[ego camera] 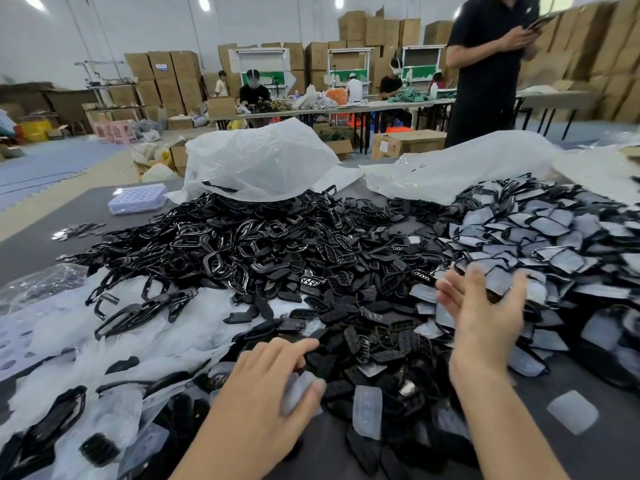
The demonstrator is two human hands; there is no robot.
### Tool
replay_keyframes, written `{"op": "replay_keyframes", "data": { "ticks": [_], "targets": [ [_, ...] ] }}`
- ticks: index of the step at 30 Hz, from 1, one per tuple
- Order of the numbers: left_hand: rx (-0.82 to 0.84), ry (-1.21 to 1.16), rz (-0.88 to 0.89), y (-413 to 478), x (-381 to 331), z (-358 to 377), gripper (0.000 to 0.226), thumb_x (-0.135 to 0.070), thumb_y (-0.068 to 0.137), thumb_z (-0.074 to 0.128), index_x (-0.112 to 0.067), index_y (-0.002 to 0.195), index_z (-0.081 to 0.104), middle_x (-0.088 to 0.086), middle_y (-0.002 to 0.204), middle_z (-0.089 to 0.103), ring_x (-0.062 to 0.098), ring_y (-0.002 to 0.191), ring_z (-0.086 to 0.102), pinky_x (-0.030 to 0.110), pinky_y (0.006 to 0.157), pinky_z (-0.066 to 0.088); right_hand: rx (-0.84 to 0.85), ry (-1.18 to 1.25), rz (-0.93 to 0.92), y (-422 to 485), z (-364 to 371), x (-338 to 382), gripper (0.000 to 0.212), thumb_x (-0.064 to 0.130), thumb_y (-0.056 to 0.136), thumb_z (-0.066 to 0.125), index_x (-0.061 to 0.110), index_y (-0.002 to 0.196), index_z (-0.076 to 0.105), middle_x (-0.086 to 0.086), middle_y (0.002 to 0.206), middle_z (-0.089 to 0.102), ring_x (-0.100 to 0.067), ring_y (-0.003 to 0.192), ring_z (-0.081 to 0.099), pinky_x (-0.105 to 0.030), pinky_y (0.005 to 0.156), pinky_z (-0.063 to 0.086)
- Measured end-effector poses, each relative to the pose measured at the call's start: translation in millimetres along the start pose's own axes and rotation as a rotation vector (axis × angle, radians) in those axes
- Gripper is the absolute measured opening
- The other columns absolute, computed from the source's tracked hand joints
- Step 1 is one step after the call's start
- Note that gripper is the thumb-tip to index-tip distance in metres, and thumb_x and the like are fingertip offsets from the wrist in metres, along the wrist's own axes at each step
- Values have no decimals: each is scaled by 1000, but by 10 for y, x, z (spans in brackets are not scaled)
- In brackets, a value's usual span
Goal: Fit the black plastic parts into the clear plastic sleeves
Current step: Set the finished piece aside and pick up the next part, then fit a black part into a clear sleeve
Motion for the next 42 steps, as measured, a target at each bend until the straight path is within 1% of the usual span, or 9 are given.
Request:
{"op": "replay_keyframes", "data": {
  "ticks": [5,7,9,11,18,26,32,35,42],
  "targets": [
    [66,251,-3,-19,97,58,58,-65,87,43,-31,129,64,-5,132,60,19,119,58,41,102,48,462,-507,-151,-451,584,-166,44,34,104,54,51,142,42,14,107,75,-4,74,69,-21,66,58],
    [42,344,-95,11,237,18,60,-62,86,41,-25,125,67,3,132,62,28,118,62,48,102,48,717,-813,-261,-719,782,-356,44,43,102,52,51,145,42,20,137,60,10,105,60,-23,94,53],
    [17,392,-196,41,388,-43,62,-59,86,39,-19,122,70,9,128,64,33,117,62,52,105,46,962,-1212,-356,-947,872,-670,57,58,101,44,43,154,32,13,160,36,-3,144,31,-32,122,26],
    [-6,419,-249,58,468,-89,62,-56,86,38,-16,120,71,9,119,69,33,110,65,50,99,50,1058,-1447,-407,-1035,868,-847,60,66,99,35,43,154,31,10,164,26,-14,150,21,-35,124,13],
    [-78,384,-189,79,447,-81,21,-27,85,77,-21,103,68,-3,88,67,27,79,65,40,68,53,961,-1412,-479,-977,909,-764,42,59,101,36,41,134,54,17,124,51,-11,118,44,-27,101,34],
    [-132,156,-200,51,382,-162,25,-44,94,45,-28,107,59,-12,89,61,17,64,59,24,57,39,817,-1306,-472,-896,919,-634,33,54,102,36,35,107,62,12,96,61,-10,91,59,-27,70,44],
    [-82,46,-268,-2,400,-152,36,-59,98,30,-39,121,49,-19,103,43,14,84,55,33,71,49,654,-1058,-364,-739,803,-498,31,56,100,46,34,86,62,10,50,56,-9,49,54,-21,46,37],
    [-156,71,-228,-3,321,-222,21,-25,104,39,-27,114,57,-19,104,41,15,83,56,37,67,52,603,-852,-217,-640,727,-477,33,62,98,49,35,83,63,14,49,52,-6,42,45,-18,43,36],
    [-151,6,-255,-9,390,-184,29,-17,99,51,-21,127,58,-7,102,49,21,75,57,42,67,52,394,-337,150,-345,510,-487,17,43,95,68,27,89,70,14,67,67,-6,61,64,-21,58,53]
  ]
}}
Point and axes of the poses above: each hand's wrist, its own y-axis towards the middle knuckle, its own z-axis out of the palm, x = y × z, the point moved 8 cm from there along y, towards the middle knuckle
